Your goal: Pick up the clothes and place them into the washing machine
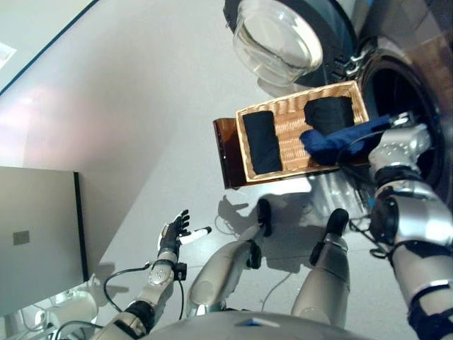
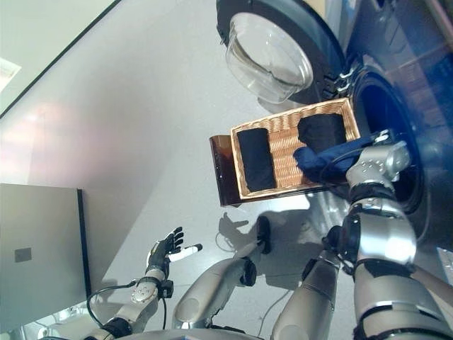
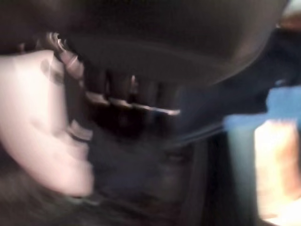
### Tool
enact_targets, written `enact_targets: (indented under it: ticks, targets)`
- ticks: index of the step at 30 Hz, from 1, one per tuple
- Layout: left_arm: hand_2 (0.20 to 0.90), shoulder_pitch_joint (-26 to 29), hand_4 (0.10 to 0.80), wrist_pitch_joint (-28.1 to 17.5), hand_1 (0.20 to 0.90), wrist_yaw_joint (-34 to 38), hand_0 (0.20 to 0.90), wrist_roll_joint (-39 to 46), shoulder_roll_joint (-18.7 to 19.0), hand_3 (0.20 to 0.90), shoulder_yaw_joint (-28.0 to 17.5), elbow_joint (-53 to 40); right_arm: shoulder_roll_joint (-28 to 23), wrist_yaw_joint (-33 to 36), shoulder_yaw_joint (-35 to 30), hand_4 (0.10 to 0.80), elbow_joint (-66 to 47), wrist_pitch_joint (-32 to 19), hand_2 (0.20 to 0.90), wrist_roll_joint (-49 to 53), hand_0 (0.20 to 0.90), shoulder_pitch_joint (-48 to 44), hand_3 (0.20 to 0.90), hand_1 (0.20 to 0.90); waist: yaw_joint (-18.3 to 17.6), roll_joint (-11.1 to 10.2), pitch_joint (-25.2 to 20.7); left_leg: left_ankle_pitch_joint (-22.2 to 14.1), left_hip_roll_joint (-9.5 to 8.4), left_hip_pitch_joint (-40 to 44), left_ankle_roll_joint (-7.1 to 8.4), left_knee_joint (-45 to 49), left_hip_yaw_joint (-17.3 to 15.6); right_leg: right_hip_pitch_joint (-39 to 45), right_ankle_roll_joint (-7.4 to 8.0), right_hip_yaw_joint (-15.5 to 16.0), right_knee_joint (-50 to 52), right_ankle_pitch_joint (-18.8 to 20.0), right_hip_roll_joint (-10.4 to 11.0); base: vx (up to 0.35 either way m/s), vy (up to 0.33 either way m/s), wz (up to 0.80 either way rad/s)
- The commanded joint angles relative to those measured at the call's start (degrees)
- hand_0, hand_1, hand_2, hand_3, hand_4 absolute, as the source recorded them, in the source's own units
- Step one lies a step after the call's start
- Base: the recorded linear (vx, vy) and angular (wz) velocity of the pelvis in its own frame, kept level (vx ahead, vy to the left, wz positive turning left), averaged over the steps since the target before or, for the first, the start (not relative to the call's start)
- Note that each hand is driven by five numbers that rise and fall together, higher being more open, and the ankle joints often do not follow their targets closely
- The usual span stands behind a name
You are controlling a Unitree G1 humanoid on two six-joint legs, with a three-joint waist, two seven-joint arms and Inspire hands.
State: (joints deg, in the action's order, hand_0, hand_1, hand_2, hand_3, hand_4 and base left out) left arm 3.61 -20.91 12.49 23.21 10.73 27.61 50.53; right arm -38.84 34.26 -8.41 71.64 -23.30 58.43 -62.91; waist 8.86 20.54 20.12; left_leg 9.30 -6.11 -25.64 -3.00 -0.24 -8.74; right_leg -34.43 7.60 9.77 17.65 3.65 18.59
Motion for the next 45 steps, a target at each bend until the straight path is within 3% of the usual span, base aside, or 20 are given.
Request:
enact_targets:
  ticks: [1, 4, 5, 6, 7, 8, 9, 11, 14, 15, 17, 25, 32, 43, 45]
  targets:
    - [0.9, -0.17, 0.8, -2.86, 0.9, 2.18, 0.9, 0.72, 4.68, 0.9, -1.1, 0.15, -19.1, 0.29, 14.28, 0.3, -6.51, -1.68, 0.2, -12.47, 0.2, -16.79, 0.2, 0.2, -0.48, -0.59, -2.46, -5.43, 1.77, -4.41, 4.87, 8.11, 0.75, 1.21, -0.32, -1.33, -2.48, 0.45, 0.04, 0.0, 0.0, 0.0]
    - [0.9, -0.02, 0.8, -2.68, 0.9, 2.31, 0.9, 0.49, 4.6, 0.9, -1.25, 0.01, -18.99, -0.39, 16.75, 0.3, -5.19, -0.05, 0.2, -14.01, 0.2, -17.59, 0.2, 0.2, -0.92, -0.78, -2.48, -5.21, 1.83, -4.62, 4.94, 7.87, 0.78, 0.72, -0.55, -1.74, -2.35, 0.31, -0.27, 0.0, 0.0, 0.0]
    - [0.9, -0.44, 0.8, -2.78, 0.9, 2.37, 0.9, 0.43, 4.47, 0.9, -1.39, -0.33, -18.65, -0.18, 17.98, 0.427, -2.79, 1.29, 0.378, -16.14, 0.378, -18.02, 0.378, 0.378, -0.98, -0.76, -2.62, -5.06, 1.82, -4.64, 4.97, 7.68, 0.72, 0.72, -0.73, -1.87, -2.35, 0.27, -0.49, 0.0, 0.0, 0.0]
    - [0.9, -0.73, 0.8, -2.76, 0.9, 2.37, 0.9, 0.48, 4.44, 0.9, -1.64, -0.55, -18.7, -0.67, 19.28, 0.8, -1.17, 2.67, 0.9, -17.87, 0.9, -18.23, 0.9, 0.9, -0.95, -0.86, -2.66, -5.03, 1.82, -4.63, 4.96, 7.62, 0.75, 0.64, -0.8, -1.84, -2.26, 0.31, -0.53, 0.0, 0.0, 0.0]
    - [0.9, -0.76, 0.8, -2.74, 0.9, 2.38, 0.9, 0.47, 4.34, 0.9, -1.66, -0.6, -18.71, -0.74, 19.58, 0.8, -0.96, 2.69, 0.9, -17.86, 0.9, -18.56, 0.9, 0.9, -1.03, -0.78, -2.61, -5.13, 1.8, -4.58, 4.97, 7.65, 0.75, 0.63, -0.79, -1.85, -2.11, 0.15, -0.49, 0.0, 0.0, 0.0]
    - [0.9, -0.93, 0.8, -2.55, 0.9, 2.3, 0.9, 0.23, 5.0, 0.9, -2.27, -1.26, -19.61, -2.8, 25.71, 0.8, 4.8, 8.08, 0.9, -24.34, 0.9, -20.17, 0.9, 0.9, -0.68, -1.54, -2.87, -4.95, 1.88, -4.55, 5.03, 7.45, 0.67, 0.77, -1.04, -1.85, -2.29, 0.34, -0.73, 0.0, 0.0, 0.0]
    - [0.9, -0.85, 0.8, -2.52, 0.9, 2.32, 0.9, 0.21, 4.63, 0.9, -2.41, -1.3, -19.59, -2.96, 26.67, 0.8, 5.32, 8.09, 0.9, -24.24, 0.9, -21.25, 0.9, 0.9, -0.86, -1.22, -2.71, -4.94, 1.9, -4.57, 5.03, 7.43, 0.66, 0.73, -1.05, -1.87, -2.3, 0.36, -0.75, 0.078, -0.038, -0.01]
    - [0.9, -1.32, 0.8, -1.75, 0.9, 1.69, 0.9, -0.81, 5.41, 0.9, -3.91, -1.18, -18.98, -5.19, 47.66, 0.8, 12.16, 20.79, 0.9, -57.85, 0.9, -24.76, 0.9, 0.9, -0.72, -2.46, -2.88, -5.55, 1.91, -4.13, 5.46, 7.3, 0.99, 1.19, -0.98, -2.3, -2.36, -0.27, -1.28, 0.062, -0.04, -0.03]
    - [0.9, -1.52, 0.8, -1.49, 0.9, 1.19, 0.9, -1.03, 4.64, 0.9, -4.25, -1.8, -16.75, -2.7, 51.75, 0.8, 14.89, 23.52, 0.9, -64.98, 0.9, -26.71, 0.9, 0.9, -1.04, -2.22, -2.72, -5.42, 2.03, -4.3, 5.5, 7.42, 1.25, 1.24, -1.2, -2.17, -2.39, -0.19, -1.53, -0.013, -0.032, -0.05]
    - [0.9, -1.53, 0.8, -0.85, 0.9, 0.85, 0.9, -1.04, 4.37, 0.9, -4.74, -1.54, -15.52, -5.57, 55.7, 0.8, 16.39, 25.73, 0.9, -72.9, 0.9, -25.04, 0.9, 0.9, -1.01, -2.41, -2.86, -5.25, 2.02, -4.39, 5.52, 7.4, 1.36, 1.41, -1.31, -2.23, -2.64, -0.01, -1.73, 0.0, 0.0, 0.0]
    - [0.9, -1.46, 0.8, -0.74, 0.9, -0.01, 0.9, -0.75, 4.2, 0.9, -4.73, -1.88, -14.37, -6.68, 58.1, 0.8, 16.87, 26.62, 0.9, -78.8, 0.9, -24.33, 0.9, 0.9, -1.16, -2.56, -2.85, -5.17, 2.06, -4.47, 5.51, 7.45, 1.61, 1.41, -1.49, -2.33, -2.57, -0.04, -1.96, 0.0, 0.0, 0.0]
    - [0.9, -0.25, 0.8, -0.5, 0.9, 0.04, 0.9, 0.55, 3.94, 0.9, -5.14, -2.33, -12.52, -8.87, 52.48, 0.8, 14.36, 24.39, 0.9, -73.55, 0.9, -20.91, 0.9, 0.9, -1.21, -3.56, -2.18, -5.02, 2.27, -4.03, 5.59, 7.21, 2.15, 2.27, -1.57, -1.86, -3.09, 0.1, -2.21, -0.003, -0.01, 0.03]
    - [0.9, 1.01, 0.8, -0.99, 0.9, 0.05, 0.9, 1.51, 4.27, 0.9, -6.93, 1.04, -8.15, -11.19, 48.86, 0.8, 7.72, 20.6, 0.9, -67.77, 0.9, -14.03, 0.9, 0.9, -1.94, -6.41, -0.28, -5.24, 3.3, -4.03, 5.71, 7.93, 2.49, 3.16, -1.74, -1.46, -3.47, 0.08, -3.06, -0.001, -0.048, 0.0]
    - [0.9, 3.69, 0.8, -1.71, 0.9, 2.11, 0.9, 0.87, 4.22, 0.9, -7.44, 1.75, -1.92, -8.42, 50.38, 0.8, 8.96, 22.08, 0.9, -76.31, 0.9, -8.3, 0.9, 0.9, -2.23, -8.79, 2.15, -5.76, 4.19, -6.01, 5.64, 10.14, 3.33, 2.45, -2.62, -0.47, -1.36, -1.39, -4.15, -0.008, -0.032, 0.04]
    - [0.9, 4.27, 0.8, -2.21, 0.9, 3.16, 0.9, 0.38, 4.21, 0.9, -7.51, 1.94, -0.94, -5.52, 51.43, 0.8, 10.33, 24.15, 0.9, -82.18, 0.9, -6.55, 0.9, 0.9, -2.13, -8.99, 2.46, -5.92, 4.35, -6.46, 5.65, 10.43, 3.41, 2.18, -2.63, -0.28, -1.09, -1.63, -4.24, 0.0, 0.0, 0.0]
